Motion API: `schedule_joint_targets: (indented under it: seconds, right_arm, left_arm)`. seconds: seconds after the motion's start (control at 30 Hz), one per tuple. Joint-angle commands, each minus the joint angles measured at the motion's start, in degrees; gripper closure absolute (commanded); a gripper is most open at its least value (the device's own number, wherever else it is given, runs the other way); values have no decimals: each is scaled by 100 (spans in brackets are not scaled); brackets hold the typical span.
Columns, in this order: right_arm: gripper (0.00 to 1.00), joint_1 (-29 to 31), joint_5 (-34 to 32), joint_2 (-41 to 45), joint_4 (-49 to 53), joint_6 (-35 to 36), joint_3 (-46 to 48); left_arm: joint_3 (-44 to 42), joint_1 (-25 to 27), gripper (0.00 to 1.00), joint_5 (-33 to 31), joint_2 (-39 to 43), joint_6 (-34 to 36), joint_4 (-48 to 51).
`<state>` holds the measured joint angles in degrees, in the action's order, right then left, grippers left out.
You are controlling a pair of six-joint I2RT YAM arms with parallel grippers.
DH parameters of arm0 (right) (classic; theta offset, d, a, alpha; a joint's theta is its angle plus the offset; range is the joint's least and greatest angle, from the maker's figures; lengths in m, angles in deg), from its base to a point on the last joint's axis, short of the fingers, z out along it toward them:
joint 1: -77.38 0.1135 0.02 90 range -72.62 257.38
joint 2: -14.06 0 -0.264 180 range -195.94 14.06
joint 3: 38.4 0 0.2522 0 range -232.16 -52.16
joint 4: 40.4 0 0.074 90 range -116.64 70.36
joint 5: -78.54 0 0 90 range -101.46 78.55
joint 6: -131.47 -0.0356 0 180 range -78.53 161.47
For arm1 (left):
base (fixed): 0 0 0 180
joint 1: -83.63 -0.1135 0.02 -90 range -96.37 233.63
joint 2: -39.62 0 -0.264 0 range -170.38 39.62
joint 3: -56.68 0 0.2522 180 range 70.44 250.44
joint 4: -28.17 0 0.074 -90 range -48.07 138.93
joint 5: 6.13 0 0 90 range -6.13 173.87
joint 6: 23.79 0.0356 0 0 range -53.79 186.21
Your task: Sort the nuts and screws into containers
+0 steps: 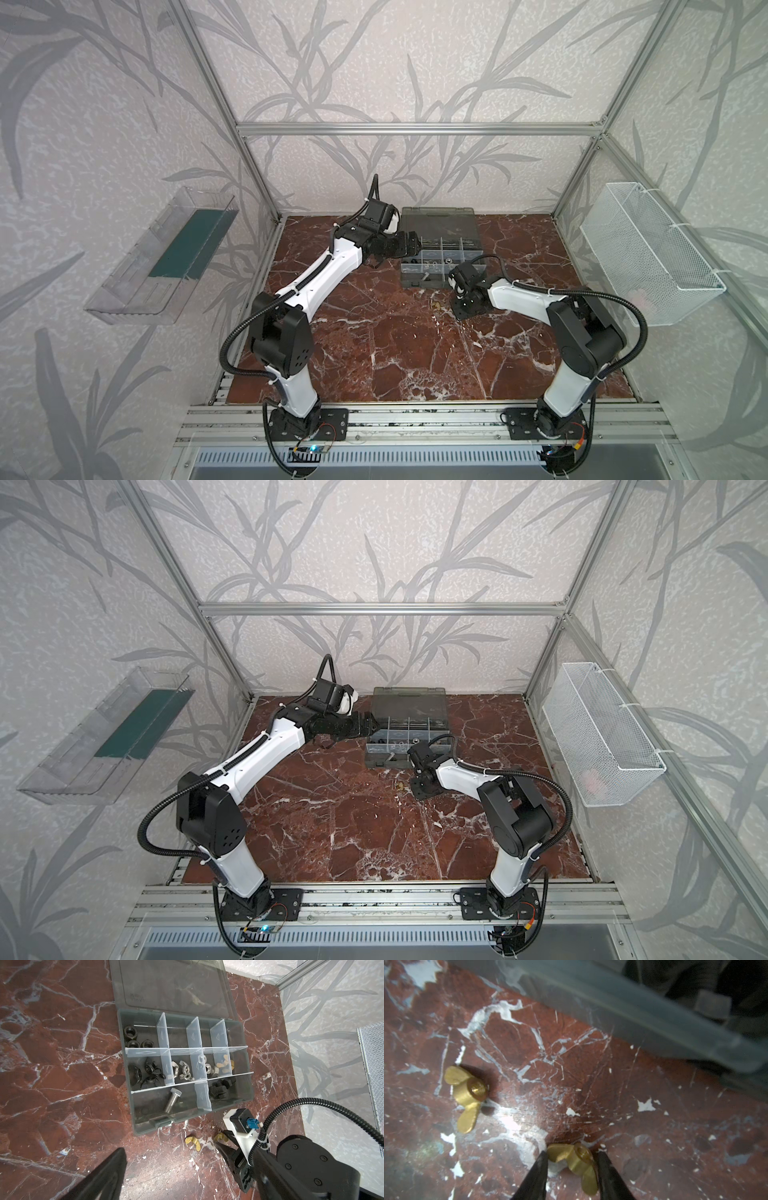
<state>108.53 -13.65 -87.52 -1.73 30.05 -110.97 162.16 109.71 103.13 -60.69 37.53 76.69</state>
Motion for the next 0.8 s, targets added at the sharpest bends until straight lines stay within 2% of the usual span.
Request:
schedule_joint_targets:
  seconds: [0.0, 0.2, 0.4, 0.53, 0.63, 0.77]
  right_arm:
    - [66, 46, -96, -195, 265, 79, -64]
    - [79, 52, -209, -332, 343, 59, -147]
    - [84, 52, -202, -304, 366, -42, -156]
    - [95, 57, -193, -191, 425, -149, -206]
    - [96, 40, -186, 82, 492, -194, -295]
    - [97, -51, -167, 340, 985, -220, -863]
  left_arm:
    - [-149, 54, 6, 105, 326, -126, -230]
    - [-441, 159, 6, 167, 468, -245, -380]
    - [-616, 246, 5, 150, 548, -275, -435]
    - [-610, 258, 5, 151, 586, -260, -435]
    - [-611, 266, 5, 152, 682, -260, -437]
    - [-648, 290, 5, 152, 791, -276, -450]
